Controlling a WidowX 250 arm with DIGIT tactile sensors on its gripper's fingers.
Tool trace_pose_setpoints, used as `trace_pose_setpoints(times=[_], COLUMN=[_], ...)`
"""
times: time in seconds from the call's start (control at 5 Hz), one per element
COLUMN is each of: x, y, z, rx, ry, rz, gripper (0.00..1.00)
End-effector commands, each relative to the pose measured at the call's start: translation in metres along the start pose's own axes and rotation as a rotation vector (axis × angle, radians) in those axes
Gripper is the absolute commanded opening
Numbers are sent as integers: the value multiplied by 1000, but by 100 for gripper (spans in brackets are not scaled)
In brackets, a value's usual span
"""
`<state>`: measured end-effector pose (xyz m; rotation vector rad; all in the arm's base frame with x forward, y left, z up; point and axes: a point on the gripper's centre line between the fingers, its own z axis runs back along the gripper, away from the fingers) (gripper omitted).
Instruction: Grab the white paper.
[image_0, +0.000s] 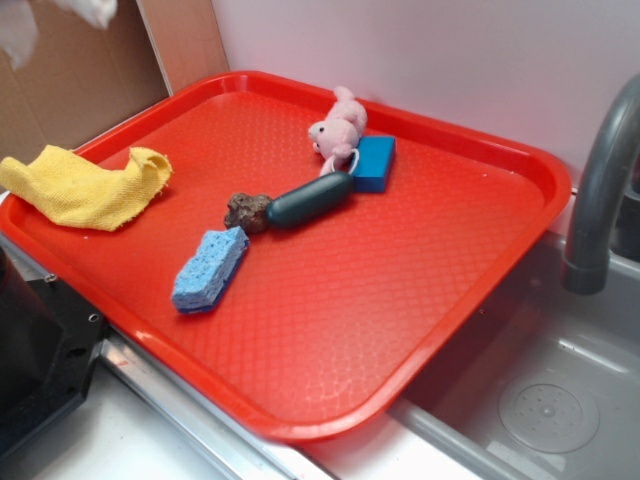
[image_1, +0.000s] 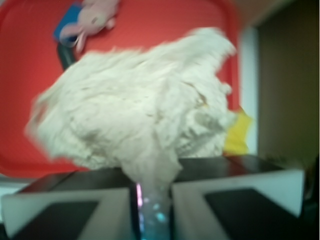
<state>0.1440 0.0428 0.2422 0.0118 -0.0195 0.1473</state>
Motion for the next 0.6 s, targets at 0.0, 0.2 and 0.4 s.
trace_pose_setpoints(times=[0.0,0.2,0.4], x=[-8,-4,-3], y=[-26,-26,-26], z=[29,24,16], rx=[58,78,96], ry=[-111,-99,-91], rz=[60,68,80], gripper=[0,0,0])
